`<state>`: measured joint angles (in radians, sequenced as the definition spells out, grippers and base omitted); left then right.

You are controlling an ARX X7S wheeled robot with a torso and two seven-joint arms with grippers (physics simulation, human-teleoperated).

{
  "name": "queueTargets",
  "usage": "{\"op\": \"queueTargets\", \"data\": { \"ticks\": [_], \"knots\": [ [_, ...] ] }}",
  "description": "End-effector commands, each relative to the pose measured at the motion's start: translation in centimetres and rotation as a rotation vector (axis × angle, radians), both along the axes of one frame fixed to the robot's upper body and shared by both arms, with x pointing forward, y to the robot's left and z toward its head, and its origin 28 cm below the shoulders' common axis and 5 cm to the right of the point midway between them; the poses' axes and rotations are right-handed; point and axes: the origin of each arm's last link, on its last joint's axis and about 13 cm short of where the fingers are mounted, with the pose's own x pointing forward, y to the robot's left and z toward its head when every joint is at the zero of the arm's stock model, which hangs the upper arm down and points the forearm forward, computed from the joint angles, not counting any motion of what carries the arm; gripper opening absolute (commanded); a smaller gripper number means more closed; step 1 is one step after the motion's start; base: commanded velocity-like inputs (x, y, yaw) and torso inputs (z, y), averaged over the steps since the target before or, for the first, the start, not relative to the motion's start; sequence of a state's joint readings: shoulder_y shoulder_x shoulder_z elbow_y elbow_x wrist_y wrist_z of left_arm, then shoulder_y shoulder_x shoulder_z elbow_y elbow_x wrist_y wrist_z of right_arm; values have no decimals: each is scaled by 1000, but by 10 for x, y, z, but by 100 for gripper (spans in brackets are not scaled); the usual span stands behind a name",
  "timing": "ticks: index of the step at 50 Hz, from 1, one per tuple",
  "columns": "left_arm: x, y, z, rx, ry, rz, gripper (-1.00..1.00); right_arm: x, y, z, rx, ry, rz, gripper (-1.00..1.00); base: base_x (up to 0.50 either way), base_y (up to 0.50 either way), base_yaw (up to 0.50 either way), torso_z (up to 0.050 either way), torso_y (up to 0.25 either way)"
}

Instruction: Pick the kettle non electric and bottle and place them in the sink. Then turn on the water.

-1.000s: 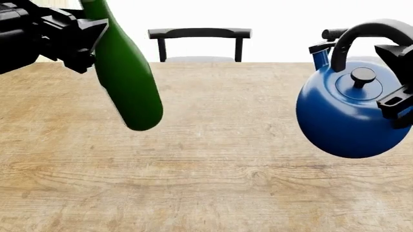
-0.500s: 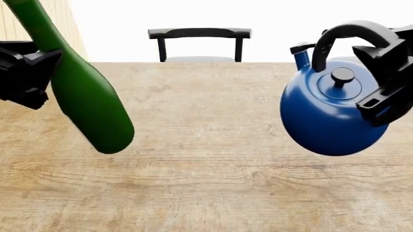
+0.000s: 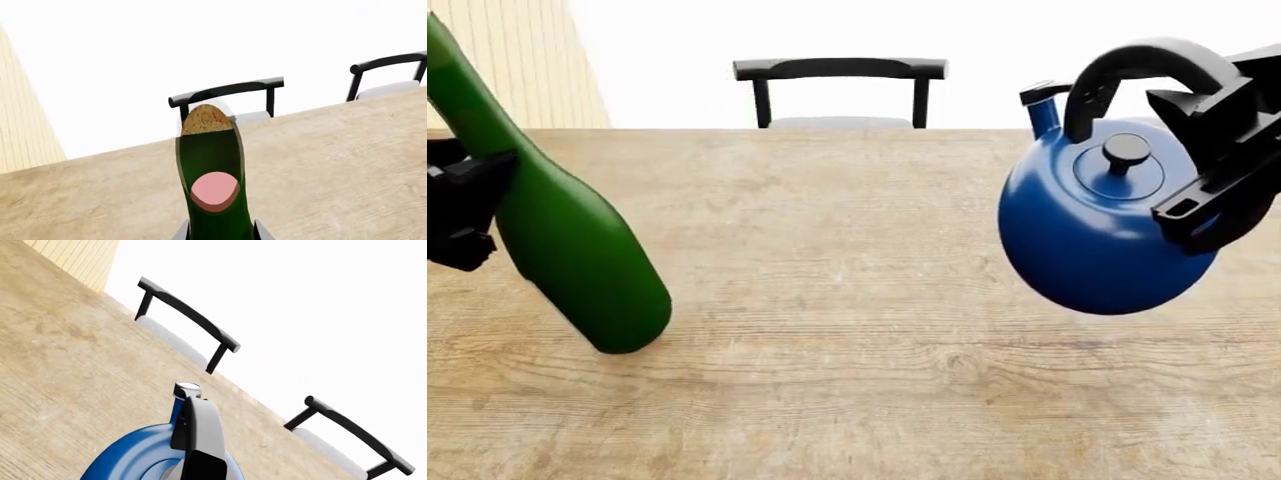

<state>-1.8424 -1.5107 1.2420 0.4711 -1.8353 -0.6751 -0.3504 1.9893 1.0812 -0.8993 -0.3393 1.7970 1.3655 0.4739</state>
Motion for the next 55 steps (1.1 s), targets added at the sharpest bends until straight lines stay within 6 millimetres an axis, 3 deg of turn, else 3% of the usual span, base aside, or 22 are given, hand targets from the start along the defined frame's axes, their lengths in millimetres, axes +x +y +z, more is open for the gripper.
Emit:
{"op": "queueTargets", "data": {
  "ticks": [1, 48, 55],
  "knots": [
    [-6, 3, 15, -5, -112, 23, -100, 0, -3, 3, 10, -77, -50, -100, 0, 0, 0, 0, 0],
    [-10, -7, 20, 13, -122, -15, -100, 3, -5, -10, 44, -67, -43, -100, -481, 0, 0, 1, 1],
    [-10, -7, 18, 17, -120, -14, -100, 4, -4, -13, 63, -74, -41, -100, 0, 0, 0, 0, 0]
  ]
}}
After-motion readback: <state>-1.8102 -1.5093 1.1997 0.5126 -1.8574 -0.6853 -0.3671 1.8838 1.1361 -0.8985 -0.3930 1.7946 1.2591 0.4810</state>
